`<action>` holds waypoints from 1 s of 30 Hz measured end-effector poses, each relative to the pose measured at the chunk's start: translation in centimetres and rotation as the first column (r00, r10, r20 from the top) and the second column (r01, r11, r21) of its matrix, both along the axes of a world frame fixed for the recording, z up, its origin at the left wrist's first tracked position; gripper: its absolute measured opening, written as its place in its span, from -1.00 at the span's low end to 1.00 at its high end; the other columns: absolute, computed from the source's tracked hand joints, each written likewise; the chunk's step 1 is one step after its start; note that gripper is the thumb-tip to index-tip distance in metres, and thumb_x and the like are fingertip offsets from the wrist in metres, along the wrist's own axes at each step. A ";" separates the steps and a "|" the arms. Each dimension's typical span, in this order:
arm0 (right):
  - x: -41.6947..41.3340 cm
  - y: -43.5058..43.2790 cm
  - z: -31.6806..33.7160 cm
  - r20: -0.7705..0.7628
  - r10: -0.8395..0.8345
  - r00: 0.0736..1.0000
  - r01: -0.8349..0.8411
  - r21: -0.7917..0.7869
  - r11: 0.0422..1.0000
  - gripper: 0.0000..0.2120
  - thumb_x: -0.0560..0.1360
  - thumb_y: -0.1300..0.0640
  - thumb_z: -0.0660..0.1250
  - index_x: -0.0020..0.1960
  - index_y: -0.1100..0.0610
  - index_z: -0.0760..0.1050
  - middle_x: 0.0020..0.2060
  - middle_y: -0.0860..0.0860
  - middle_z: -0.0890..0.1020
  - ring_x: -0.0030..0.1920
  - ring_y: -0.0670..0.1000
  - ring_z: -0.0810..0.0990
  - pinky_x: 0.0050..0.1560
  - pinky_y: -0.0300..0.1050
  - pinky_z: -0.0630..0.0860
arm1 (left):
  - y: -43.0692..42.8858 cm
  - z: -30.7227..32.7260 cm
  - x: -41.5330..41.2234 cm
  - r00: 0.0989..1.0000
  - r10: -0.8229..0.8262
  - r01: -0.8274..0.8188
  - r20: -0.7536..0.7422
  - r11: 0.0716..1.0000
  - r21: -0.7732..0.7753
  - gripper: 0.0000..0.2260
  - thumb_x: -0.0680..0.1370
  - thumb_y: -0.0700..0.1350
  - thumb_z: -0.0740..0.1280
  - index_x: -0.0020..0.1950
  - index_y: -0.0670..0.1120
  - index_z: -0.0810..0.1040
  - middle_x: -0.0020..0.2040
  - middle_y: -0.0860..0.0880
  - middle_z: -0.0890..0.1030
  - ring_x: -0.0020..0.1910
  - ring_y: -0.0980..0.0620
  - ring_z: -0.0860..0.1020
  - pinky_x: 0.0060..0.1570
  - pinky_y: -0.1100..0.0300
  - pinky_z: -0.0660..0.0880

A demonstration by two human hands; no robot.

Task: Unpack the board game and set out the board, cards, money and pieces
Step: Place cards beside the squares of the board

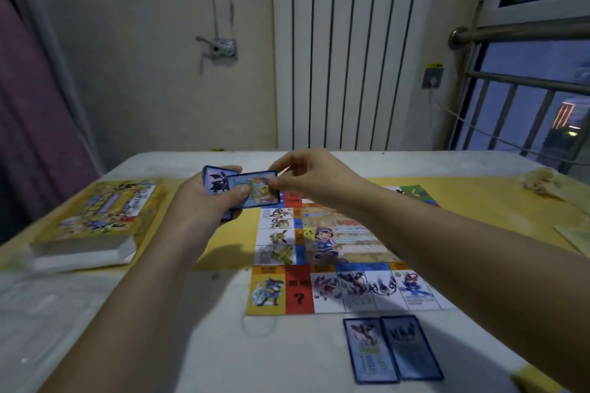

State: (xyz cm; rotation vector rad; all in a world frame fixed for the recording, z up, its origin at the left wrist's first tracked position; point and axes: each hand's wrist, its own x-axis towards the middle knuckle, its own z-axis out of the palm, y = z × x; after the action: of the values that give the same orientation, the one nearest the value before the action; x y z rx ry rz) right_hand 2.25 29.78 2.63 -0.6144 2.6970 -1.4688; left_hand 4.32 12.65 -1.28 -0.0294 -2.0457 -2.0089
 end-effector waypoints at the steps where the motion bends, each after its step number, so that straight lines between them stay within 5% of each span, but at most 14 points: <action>1: -0.1 -0.3 0.0 -0.009 0.003 1.000 -0.003 0.007 1.000 -0.86 0.49 0.07 0.40 0.02 0.06 0.54 -0.13 0.05 0.67 -0.07 0.04 0.65 -0.08 -0.03 0.57 | -0.2 -0.1 -0.1 1.000 0.016 -0.016 -0.003 1.000 0.019 -0.81 0.50 -0.26 0.38 0.05 -0.04 0.54 -0.18 -0.05 0.60 -0.31 0.02 0.51 -0.40 0.32 0.51; 6: -0.9 -1.8 0.0 -0.023 0.007 1.000 -0.006 0.069 0.998 -0.90 0.49 0.09 0.38 -0.01 0.01 0.50 -0.11 0.06 0.67 -0.05 0.09 0.66 -0.02 0.14 0.60 | -0.6 -2.0 -0.8 0.982 0.189 -0.189 0.016 0.974 0.126 -0.82 0.50 -0.20 0.40 0.09 -0.09 0.53 -0.15 -0.02 0.62 -0.22 0.07 0.60 -0.39 0.35 0.53; 11: -2.4 -3.2 -1.0 -0.081 0.025 0.996 -0.010 0.172 0.985 -0.84 0.57 0.09 0.26 0.10 0.09 0.56 -0.15 -0.06 0.63 -0.26 -0.21 0.55 -0.36 -0.42 0.45 | -1.0 -3.4 -0.8 0.952 0.302 -0.306 0.051 0.944 0.120 -0.89 0.52 -0.19 0.38 0.02 -0.16 0.52 -0.20 -0.02 0.59 -0.27 0.06 0.55 -0.51 0.45 0.43; 13: -3.2 -3.6 -1.3 -0.055 0.000 0.998 0.006 0.118 0.993 -0.77 0.60 0.10 0.19 0.12 0.15 0.57 -0.18 -0.07 0.62 -0.30 -0.21 0.50 -0.39 -0.47 0.39 | -1.2 -3.5 -0.8 0.943 0.331 -0.334 0.043 0.937 0.105 -0.91 0.53 -0.19 0.36 0.00 -0.14 0.50 -0.24 0.03 0.55 -0.31 0.14 0.50 -0.57 0.52 0.34; 19: -4.0 -3.5 -2.4 0.068 -0.037 0.997 0.036 0.014 0.999 -0.72 0.63 0.08 0.13 0.10 0.18 0.56 -0.23 -0.08 0.61 -0.29 -0.16 0.49 -0.31 -0.38 0.41 | -2.0 -3.8 -1.2 0.953 0.299 -0.301 0.043 0.952 0.053 -0.87 0.53 -0.19 0.37 0.05 -0.18 0.54 -0.20 0.00 0.59 -0.29 0.15 0.53 -0.54 0.51 0.37; 25: -1.9 -2.0 -3.7 0.079 0.030 0.996 -0.040 0.120 0.992 -0.94 0.50 0.10 0.38 -0.10 0.09 0.57 -0.22 0.03 0.66 -0.28 -0.10 0.56 -0.31 -0.33 0.45 | -0.5 -3.9 -0.9 0.994 0.100 -0.099 0.051 0.995 -0.021 -0.84 0.50 -0.23 0.39 0.06 -0.13 0.52 -0.18 -0.03 0.59 -0.29 0.10 0.54 -0.49 0.44 0.43; 30: -0.6 1.1 -4.9 0.197 -0.015 0.980 -0.021 0.179 0.984 -0.78 0.50 0.11 0.38 0.02 0.26 0.56 -0.09 0.23 0.65 -0.21 0.03 0.55 -0.23 -0.11 0.42 | 2.9 -3.8 -1.2 0.999 -0.003 0.005 0.042 0.999 -0.047 -0.86 0.49 -0.24 0.40 -0.04 -0.02 0.52 -0.15 -0.01 0.62 -0.24 0.08 0.58 -0.36 0.31 0.53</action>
State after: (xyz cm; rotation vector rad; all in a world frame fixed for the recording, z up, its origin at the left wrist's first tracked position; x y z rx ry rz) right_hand 1.63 30.90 -2.29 -0.4377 2.6322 -1.1946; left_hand 3.08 15.51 -5.04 -0.0005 -2.1199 -1.9795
